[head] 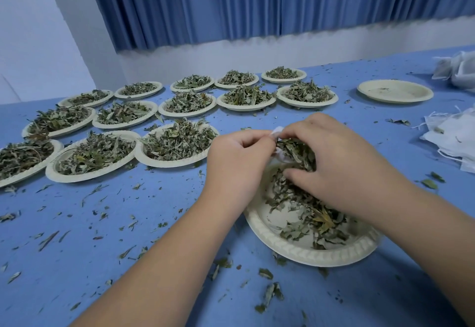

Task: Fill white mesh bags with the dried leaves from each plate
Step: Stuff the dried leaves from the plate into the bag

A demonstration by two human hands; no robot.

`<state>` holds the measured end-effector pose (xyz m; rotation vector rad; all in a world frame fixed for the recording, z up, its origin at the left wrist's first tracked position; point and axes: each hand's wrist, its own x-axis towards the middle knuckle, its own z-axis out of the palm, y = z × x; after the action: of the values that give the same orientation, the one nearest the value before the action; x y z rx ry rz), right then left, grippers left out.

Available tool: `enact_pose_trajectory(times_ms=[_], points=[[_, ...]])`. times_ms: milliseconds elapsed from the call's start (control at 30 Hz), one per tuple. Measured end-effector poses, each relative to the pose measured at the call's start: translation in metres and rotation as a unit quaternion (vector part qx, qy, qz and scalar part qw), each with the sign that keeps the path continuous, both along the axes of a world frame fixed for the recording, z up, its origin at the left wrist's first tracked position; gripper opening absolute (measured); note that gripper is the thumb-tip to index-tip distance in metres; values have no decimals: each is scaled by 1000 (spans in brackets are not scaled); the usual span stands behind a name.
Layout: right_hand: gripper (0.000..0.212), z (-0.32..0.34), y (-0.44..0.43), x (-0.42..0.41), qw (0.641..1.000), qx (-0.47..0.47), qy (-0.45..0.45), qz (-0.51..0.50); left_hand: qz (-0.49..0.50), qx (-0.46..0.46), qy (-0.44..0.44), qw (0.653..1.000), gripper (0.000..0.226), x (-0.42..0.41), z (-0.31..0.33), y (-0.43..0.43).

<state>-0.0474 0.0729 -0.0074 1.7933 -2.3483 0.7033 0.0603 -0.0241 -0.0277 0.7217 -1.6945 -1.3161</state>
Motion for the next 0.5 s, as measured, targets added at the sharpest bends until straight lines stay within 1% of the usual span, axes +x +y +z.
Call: enact_pose_trajectory(times_ms=[100,233,333,400,500], points=[[40,-1,-1,-5,999,-50,9,0,9,-14,-11,1000,19,-1,-1,-1],[31,-2,-1,-6,994,-106,6,3,23,-59,-28,998,15,-1,-1,-2],[21,-1,0,-4,993,-119,-9,23,22,-81,-32,996,21,1,0,0],[18,-1,1,-3,992,-124,-17,17,9,-74,-24,997,21,2,1,2],[17,0,0,-4,993,-115,2,-13,-17,-49,-10,999,22,1,3,5]])
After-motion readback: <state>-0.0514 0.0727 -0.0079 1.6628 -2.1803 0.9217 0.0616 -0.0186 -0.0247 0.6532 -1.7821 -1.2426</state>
